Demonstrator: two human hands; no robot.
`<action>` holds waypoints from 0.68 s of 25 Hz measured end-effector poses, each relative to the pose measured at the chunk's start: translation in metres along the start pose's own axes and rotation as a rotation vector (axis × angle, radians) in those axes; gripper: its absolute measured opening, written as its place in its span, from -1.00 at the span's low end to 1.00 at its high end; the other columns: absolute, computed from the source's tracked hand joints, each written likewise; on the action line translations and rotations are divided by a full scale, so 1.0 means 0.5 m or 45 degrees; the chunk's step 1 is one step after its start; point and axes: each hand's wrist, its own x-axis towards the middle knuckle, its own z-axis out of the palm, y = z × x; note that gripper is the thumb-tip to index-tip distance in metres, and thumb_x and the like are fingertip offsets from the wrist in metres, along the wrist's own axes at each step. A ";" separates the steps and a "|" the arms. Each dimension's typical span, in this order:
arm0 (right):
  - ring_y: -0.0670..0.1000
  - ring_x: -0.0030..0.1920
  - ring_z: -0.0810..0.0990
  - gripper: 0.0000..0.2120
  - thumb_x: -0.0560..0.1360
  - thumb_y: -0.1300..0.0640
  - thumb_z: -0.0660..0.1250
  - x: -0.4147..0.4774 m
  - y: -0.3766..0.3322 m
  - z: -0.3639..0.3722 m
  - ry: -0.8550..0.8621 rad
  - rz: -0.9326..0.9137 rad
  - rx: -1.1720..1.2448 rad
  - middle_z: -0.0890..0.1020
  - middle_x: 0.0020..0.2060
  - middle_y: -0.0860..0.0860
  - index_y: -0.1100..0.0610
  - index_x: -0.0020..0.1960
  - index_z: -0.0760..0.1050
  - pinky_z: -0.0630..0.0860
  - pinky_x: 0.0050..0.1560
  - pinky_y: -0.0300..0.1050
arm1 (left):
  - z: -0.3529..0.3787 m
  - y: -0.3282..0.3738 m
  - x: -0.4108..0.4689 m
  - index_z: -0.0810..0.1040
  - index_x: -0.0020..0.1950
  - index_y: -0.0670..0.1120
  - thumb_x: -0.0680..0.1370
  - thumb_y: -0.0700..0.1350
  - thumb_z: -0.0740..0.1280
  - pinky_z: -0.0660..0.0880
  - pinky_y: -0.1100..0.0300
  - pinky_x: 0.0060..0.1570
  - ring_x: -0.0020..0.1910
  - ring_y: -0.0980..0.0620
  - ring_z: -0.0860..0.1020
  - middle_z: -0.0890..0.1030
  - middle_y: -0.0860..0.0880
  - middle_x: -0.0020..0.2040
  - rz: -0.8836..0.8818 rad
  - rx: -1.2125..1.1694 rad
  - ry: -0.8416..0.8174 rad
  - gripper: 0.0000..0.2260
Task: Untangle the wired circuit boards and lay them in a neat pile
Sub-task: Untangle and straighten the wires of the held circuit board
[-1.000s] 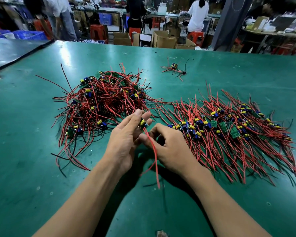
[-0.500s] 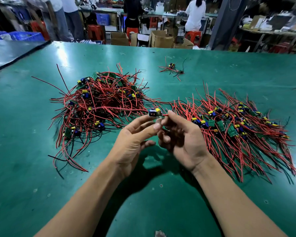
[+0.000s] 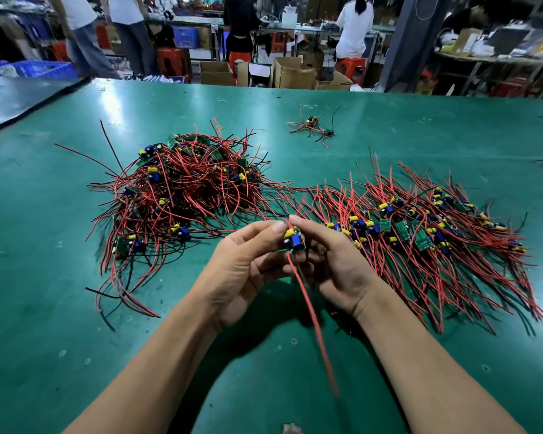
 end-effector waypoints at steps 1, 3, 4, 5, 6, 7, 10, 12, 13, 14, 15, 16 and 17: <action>0.10 -0.24 0.52 -0.65 0.35 -0.20 0.48 0.002 0.001 0.001 0.054 -0.024 -0.084 0.63 -0.22 0.06 0.05 -0.05 0.64 0.28 -0.24 -0.12 | -0.002 -0.003 -0.003 0.59 0.11 -0.15 0.45 -0.05 0.42 0.52 0.32 -0.37 -0.36 0.13 0.61 0.65 -0.05 -0.15 0.000 -0.003 0.034 -0.71; 0.23 -0.07 0.52 -0.53 0.36 -0.30 0.44 0.004 0.003 0.001 0.105 -0.060 -0.204 0.63 -0.08 0.19 0.06 0.03 0.62 0.42 -0.14 -0.01 | -0.008 -0.004 0.002 0.58 0.16 -0.20 0.34 0.00 0.50 0.51 0.31 -0.37 -0.34 0.11 0.61 0.63 -0.10 -0.11 0.013 0.057 0.103 -0.54; 0.30 -0.02 0.55 -0.44 0.36 -0.32 0.44 0.005 0.004 0.001 0.098 -0.060 -0.222 0.63 -0.03 0.26 0.14 0.07 0.62 0.50 -0.03 0.11 | -0.014 -0.008 0.005 0.57 0.17 -0.23 0.31 0.02 0.51 0.50 0.30 -0.36 -0.34 0.10 0.59 0.61 -0.13 -0.08 0.016 0.108 0.124 -0.48; 0.36 0.03 0.58 -0.36 0.37 -0.33 0.45 0.004 0.004 0.001 0.083 -0.062 -0.234 0.64 0.03 0.33 0.22 0.11 0.61 0.51 0.12 0.30 | -0.020 -0.011 0.007 0.57 0.17 -0.25 0.29 0.04 0.52 0.49 0.28 -0.35 -0.34 0.08 0.57 0.58 -0.17 -0.06 0.013 0.143 0.142 -0.44; 0.38 0.07 0.59 -0.34 0.38 -0.32 0.46 0.003 0.003 0.001 0.067 -0.075 -0.238 0.63 0.09 0.36 0.24 0.13 0.61 0.45 0.21 0.41 | -0.027 -0.013 0.010 0.57 0.16 -0.25 0.28 0.05 0.54 0.48 0.26 -0.34 -0.33 0.07 0.55 0.56 -0.19 -0.05 0.001 0.168 0.145 -0.43; 0.35 0.06 0.60 -0.41 0.37 -0.30 0.48 0.001 0.003 0.002 0.057 -0.096 -0.244 0.62 0.13 0.38 0.21 0.07 0.65 0.43 0.23 0.39 | -0.027 -0.010 0.009 0.59 0.15 -0.23 0.26 0.07 0.55 0.48 0.25 -0.33 -0.32 0.06 0.55 0.56 -0.19 -0.04 -0.003 0.202 0.143 -0.42; 0.11 -0.20 0.63 -0.71 0.31 -0.10 0.59 0.002 0.002 -0.005 0.078 -0.146 -0.227 0.71 -0.12 0.23 0.09 -0.13 0.69 0.59 -0.07 0.02 | -0.034 -0.016 0.009 0.62 0.09 -0.17 0.18 0.16 0.62 0.50 0.23 -0.32 -0.31 0.04 0.58 0.60 -0.18 -0.07 -0.017 0.265 0.116 -0.38; 0.04 -0.30 0.63 -0.79 0.32 0.04 0.58 0.004 0.002 -0.015 0.086 -0.126 -0.178 0.69 -0.24 0.13 0.12 -0.11 0.71 0.59 -0.22 -0.12 | -0.037 -0.018 0.010 0.64 0.06 -0.14 0.14 0.19 0.63 0.50 0.23 -0.33 -0.32 0.04 0.59 0.62 -0.15 -0.10 -0.045 0.264 0.099 -0.38; 0.05 -0.30 0.65 -0.80 0.34 0.09 0.57 0.003 0.000 -0.017 0.075 -0.108 -0.152 0.69 -0.24 0.15 0.15 -0.08 0.71 0.62 -0.22 -0.12 | -0.038 -0.018 0.009 0.65 0.04 -0.12 0.16 0.17 0.63 0.50 0.24 -0.33 -0.32 0.05 0.59 0.62 -0.14 -0.11 -0.064 0.268 0.095 -0.41; 0.07 -0.29 0.67 -0.81 0.39 0.11 0.53 0.001 -0.003 -0.017 0.052 -0.093 -0.138 0.70 -0.22 0.17 0.18 -0.04 0.71 0.65 -0.21 -0.10 | -0.041 -0.019 0.010 0.66 0.04 -0.11 0.18 0.14 0.62 0.50 0.24 -0.33 -0.31 0.05 0.60 0.62 -0.13 -0.11 -0.088 0.264 0.092 -0.46; 0.09 -0.28 0.68 -0.83 0.44 0.13 0.48 -0.001 -0.006 -0.018 0.033 -0.088 -0.140 0.71 -0.19 0.19 0.19 -0.01 0.71 0.66 -0.20 -0.07 | -0.041 -0.017 0.010 0.66 0.04 -0.11 0.22 0.11 0.60 0.51 0.23 -0.32 -0.30 0.05 0.60 0.63 -0.13 -0.09 -0.121 0.253 0.094 -0.51; 0.10 -0.26 0.69 -0.84 0.50 0.14 0.43 -0.001 -0.007 -0.017 0.020 -0.082 -0.146 0.71 -0.18 0.21 0.19 0.01 0.70 0.66 -0.19 -0.05 | -0.042 -0.016 0.010 0.66 0.05 -0.12 0.26 0.07 0.56 0.51 0.23 -0.32 -0.29 0.04 0.61 0.63 -0.14 -0.08 -0.144 0.235 0.094 -0.55; 0.11 -0.26 0.69 -0.85 0.53 0.15 0.40 -0.002 -0.007 -0.016 0.018 -0.078 -0.151 0.71 -0.17 0.21 0.19 0.02 0.70 0.66 -0.18 -0.04 | -0.042 -0.015 0.008 0.66 0.06 -0.13 0.29 0.05 0.54 0.51 0.23 -0.32 -0.28 0.04 0.61 0.63 -0.14 -0.07 -0.163 0.228 0.094 -0.58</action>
